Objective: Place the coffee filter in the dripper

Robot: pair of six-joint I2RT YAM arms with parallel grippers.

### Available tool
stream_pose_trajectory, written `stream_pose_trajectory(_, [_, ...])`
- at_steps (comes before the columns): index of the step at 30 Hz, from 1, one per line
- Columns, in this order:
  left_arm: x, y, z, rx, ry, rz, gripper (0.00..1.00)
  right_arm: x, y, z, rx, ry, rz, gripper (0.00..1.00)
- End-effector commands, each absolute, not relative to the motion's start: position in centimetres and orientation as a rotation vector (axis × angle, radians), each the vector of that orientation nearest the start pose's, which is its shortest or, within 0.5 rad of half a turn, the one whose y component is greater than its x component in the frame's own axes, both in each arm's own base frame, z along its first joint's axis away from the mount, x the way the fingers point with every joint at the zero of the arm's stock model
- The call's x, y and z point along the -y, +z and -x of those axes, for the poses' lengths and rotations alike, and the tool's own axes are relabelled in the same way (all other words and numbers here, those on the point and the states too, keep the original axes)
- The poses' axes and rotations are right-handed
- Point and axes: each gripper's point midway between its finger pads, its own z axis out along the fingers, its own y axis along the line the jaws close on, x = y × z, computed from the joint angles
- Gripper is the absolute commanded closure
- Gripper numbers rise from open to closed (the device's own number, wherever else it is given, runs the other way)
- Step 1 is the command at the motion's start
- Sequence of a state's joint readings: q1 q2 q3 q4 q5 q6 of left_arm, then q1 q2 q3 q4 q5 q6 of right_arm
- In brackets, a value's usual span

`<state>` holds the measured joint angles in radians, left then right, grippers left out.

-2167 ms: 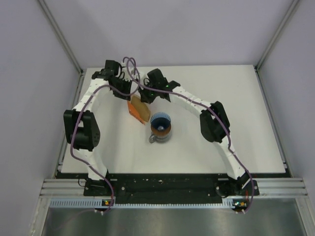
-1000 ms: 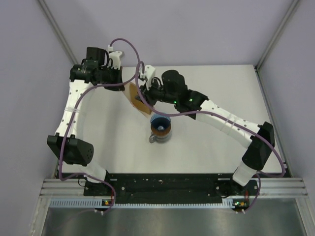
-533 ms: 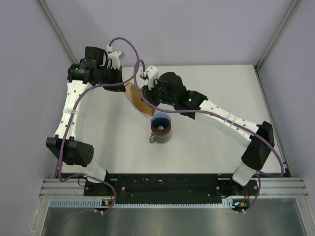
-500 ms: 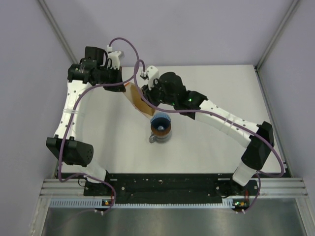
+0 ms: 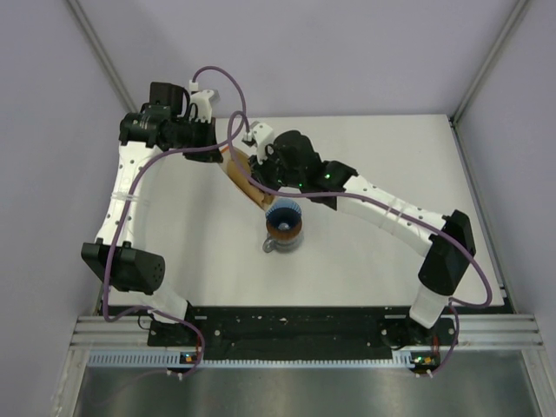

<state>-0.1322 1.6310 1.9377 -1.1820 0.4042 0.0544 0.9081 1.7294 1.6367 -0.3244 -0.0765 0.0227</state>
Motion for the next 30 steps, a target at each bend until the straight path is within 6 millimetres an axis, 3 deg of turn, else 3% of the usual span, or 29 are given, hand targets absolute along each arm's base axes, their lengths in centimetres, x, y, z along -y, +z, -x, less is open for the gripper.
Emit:
stream_pose_trajectory(1, [11.8, 33.0, -35.5, -2.288, -0.540, -0.418, 1.00, -43.4, 30.2, -29.7, -1.746, 0.727, 0.956, 0.83])
stream_pose_trajectory(7, [11.7, 32.8, -35.5, -2.294, -0.536, -0.419, 1.00, -43.6, 30.4, -29.3, -1.737, 0.726, 0.959, 0.81])
stream_pose_trajectory(15, [11.8, 32.8, -35.5, -2.292, -0.539, -0.426, 1.00, -42.7, 29.4, -30.4, -1.786, 0.654, 0.896, 0.68])
stream_pose_trajectory(22, [11.8, 33.0, -35.3, -2.283, -0.541, -0.434, 1.00, -41.6, 27.8, -31.4, -1.882, 0.624, 0.801, 0.66])
stream_pose_trajectory(30, [11.9, 32.9, -35.3, -2.284, -0.549, -0.439, 1.00, -41.7, 26.6, -30.8, -1.937, 0.666, 0.781, 0.65])
